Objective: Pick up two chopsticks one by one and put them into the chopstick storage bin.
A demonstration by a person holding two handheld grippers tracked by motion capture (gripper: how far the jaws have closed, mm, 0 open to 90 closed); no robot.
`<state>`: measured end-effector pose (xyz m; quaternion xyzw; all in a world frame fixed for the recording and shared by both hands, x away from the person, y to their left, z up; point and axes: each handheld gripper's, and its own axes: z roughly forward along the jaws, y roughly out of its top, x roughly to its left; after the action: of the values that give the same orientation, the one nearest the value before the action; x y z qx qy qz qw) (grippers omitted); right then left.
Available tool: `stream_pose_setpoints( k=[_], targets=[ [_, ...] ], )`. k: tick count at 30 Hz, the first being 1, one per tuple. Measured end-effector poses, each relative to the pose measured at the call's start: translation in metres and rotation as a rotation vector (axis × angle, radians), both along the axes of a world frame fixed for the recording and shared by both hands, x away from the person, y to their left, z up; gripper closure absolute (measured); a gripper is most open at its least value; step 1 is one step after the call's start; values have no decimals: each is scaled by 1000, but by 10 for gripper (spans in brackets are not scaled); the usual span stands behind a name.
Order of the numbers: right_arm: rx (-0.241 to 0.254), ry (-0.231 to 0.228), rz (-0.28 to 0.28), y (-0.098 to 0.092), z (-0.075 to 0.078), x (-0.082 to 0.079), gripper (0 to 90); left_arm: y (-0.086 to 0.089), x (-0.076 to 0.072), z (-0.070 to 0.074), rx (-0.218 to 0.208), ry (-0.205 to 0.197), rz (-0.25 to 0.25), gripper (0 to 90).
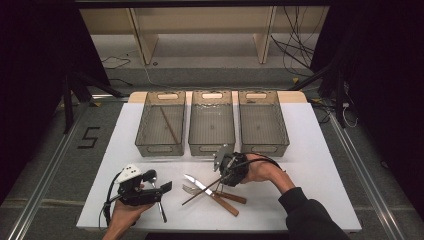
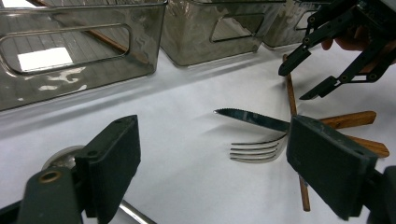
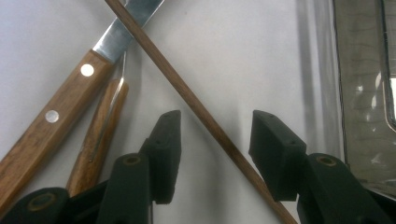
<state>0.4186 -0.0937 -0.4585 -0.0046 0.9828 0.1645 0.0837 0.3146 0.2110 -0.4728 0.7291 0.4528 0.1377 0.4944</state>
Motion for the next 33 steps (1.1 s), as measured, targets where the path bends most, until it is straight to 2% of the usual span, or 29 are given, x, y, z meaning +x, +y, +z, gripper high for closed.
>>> stream_pose_setpoints(
  k=[3,7,14,22,30,33],
  targets=[
    [1,17,-14,0,-1,2,555,0,0,0,-3,0,0,174],
    [-16,29,-7,1,-5,5,573,-1,0,-1,-2,1,1,174],
    [-11,72,-7,1,-5,10,622,-1,0,-1,-5,5,0,174],
    [-43,61,28,4,-4,5,710,0,0,-1,-13,8,-2,174],
    [-51,26,118,3,-4,0,767,0,1,-1,-16,14,-4,174],
    [-57,30,144,1,-4,-2,793,0,1,-1,-16,16,-4,174]
  ],
)
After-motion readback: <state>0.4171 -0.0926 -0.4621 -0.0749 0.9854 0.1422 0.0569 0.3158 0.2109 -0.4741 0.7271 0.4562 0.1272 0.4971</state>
